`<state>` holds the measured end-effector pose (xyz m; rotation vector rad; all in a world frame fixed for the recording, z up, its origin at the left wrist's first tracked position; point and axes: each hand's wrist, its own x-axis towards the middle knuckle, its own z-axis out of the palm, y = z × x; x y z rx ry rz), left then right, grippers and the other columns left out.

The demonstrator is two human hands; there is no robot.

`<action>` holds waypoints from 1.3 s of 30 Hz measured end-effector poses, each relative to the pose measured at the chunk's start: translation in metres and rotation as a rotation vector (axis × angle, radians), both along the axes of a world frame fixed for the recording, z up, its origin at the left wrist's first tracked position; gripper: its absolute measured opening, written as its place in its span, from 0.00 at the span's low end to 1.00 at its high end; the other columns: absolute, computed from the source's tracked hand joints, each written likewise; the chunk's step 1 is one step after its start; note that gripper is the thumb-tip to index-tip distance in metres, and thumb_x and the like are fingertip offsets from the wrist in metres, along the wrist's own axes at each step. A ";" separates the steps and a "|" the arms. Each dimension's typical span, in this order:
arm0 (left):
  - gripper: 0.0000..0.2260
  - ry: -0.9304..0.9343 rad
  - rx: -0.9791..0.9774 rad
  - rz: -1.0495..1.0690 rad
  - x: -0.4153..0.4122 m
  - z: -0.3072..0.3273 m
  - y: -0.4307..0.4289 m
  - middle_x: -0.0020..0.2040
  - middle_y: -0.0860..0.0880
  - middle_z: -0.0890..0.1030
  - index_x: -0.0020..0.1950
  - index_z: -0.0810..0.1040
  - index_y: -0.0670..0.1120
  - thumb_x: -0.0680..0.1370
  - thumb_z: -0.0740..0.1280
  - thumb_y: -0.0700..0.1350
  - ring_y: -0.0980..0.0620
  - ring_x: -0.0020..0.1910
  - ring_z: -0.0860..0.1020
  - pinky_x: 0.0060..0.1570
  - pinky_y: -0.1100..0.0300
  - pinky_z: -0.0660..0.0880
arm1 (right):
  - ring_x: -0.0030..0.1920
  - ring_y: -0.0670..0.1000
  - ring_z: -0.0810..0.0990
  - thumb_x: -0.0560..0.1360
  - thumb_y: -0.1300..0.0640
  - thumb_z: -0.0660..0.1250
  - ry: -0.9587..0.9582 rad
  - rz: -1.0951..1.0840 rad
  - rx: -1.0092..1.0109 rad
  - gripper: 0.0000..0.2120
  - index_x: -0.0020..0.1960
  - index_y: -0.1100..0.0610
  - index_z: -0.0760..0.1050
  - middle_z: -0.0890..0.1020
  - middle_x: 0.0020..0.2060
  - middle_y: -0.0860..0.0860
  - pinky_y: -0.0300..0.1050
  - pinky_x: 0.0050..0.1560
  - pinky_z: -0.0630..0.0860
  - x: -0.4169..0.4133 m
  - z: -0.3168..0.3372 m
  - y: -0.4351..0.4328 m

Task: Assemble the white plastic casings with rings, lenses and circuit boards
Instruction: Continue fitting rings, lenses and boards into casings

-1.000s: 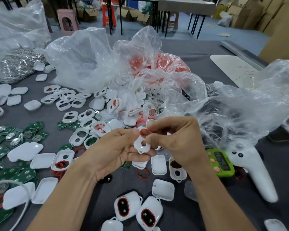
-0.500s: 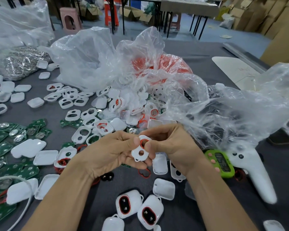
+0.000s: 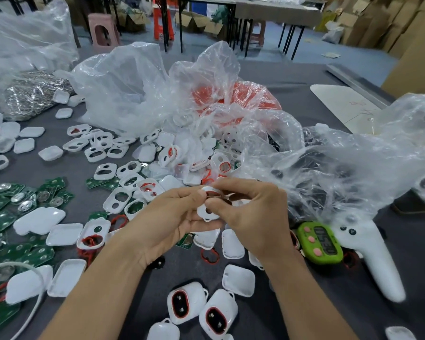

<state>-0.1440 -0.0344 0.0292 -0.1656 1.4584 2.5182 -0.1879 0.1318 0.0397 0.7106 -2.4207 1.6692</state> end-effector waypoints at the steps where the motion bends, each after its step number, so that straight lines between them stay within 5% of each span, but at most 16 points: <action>1: 0.14 -0.005 -0.002 0.008 0.000 0.000 0.000 0.58 0.37 0.85 0.58 0.86 0.41 0.78 0.66 0.46 0.45 0.54 0.86 0.50 0.53 0.83 | 0.43 0.37 0.84 0.66 0.52 0.79 0.060 -0.012 0.051 0.20 0.56 0.39 0.81 0.84 0.43 0.29 0.31 0.46 0.79 0.001 0.000 0.002; 5: 0.13 -0.044 0.030 0.080 -0.002 0.000 0.004 0.53 0.40 0.86 0.54 0.87 0.41 0.76 0.68 0.45 0.49 0.47 0.87 0.47 0.54 0.83 | 0.53 0.37 0.82 0.66 0.54 0.81 0.213 -0.076 0.150 0.16 0.53 0.47 0.86 0.85 0.53 0.39 0.31 0.56 0.76 0.000 -0.005 0.000; 10: 0.13 -0.058 0.149 0.115 -0.005 0.003 0.002 0.56 0.40 0.86 0.55 0.87 0.41 0.75 0.69 0.44 0.47 0.51 0.86 0.47 0.54 0.84 | 0.48 0.42 0.85 0.69 0.54 0.76 0.378 -0.186 0.129 0.08 0.49 0.50 0.88 0.88 0.46 0.44 0.34 0.51 0.78 0.005 -0.006 -0.004; 15: 0.14 -0.019 0.219 0.111 -0.004 0.000 -0.002 0.57 0.41 0.85 0.60 0.85 0.41 0.75 0.70 0.40 0.45 0.56 0.85 0.50 0.53 0.83 | 0.39 0.42 0.84 0.68 0.50 0.81 0.062 -0.174 0.073 0.09 0.48 0.46 0.88 0.86 0.37 0.40 0.38 0.44 0.80 0.001 0.000 -0.001; 21: 0.21 0.046 0.061 0.083 -0.003 -0.005 0.000 0.55 0.42 0.86 0.60 0.86 0.45 0.68 0.77 0.42 0.46 0.59 0.84 0.56 0.52 0.81 | 0.37 0.44 0.86 0.69 0.59 0.81 -0.154 -0.135 -0.067 0.06 0.42 0.50 0.88 0.86 0.34 0.42 0.44 0.43 0.83 -0.004 0.001 -0.001; 30: 0.18 0.066 -0.039 0.302 -0.006 -0.007 0.013 0.53 0.40 0.86 0.59 0.86 0.45 0.69 0.75 0.41 0.47 0.53 0.85 0.54 0.55 0.82 | 0.35 0.42 0.83 0.71 0.58 0.78 -0.030 -0.288 0.011 0.03 0.41 0.50 0.86 0.85 0.33 0.41 0.41 0.42 0.81 -0.001 -0.009 -0.006; 35: 0.18 0.058 -0.014 0.196 -0.005 -0.007 0.017 0.57 0.38 0.85 0.62 0.85 0.43 0.71 0.74 0.41 0.44 0.57 0.84 0.59 0.49 0.81 | 0.37 0.43 0.85 0.73 0.62 0.76 -0.044 -0.208 -0.045 0.07 0.42 0.50 0.86 0.86 0.35 0.41 0.45 0.43 0.83 -0.005 -0.007 -0.004; 39: 0.18 0.051 -0.003 0.205 -0.005 -0.005 0.016 0.60 0.39 0.84 0.62 0.84 0.43 0.72 0.73 0.40 0.44 0.60 0.83 0.56 0.56 0.81 | 0.38 0.42 0.85 0.74 0.64 0.76 -0.008 -0.151 -0.020 0.07 0.44 0.52 0.87 0.86 0.36 0.42 0.43 0.43 0.82 -0.007 -0.005 0.000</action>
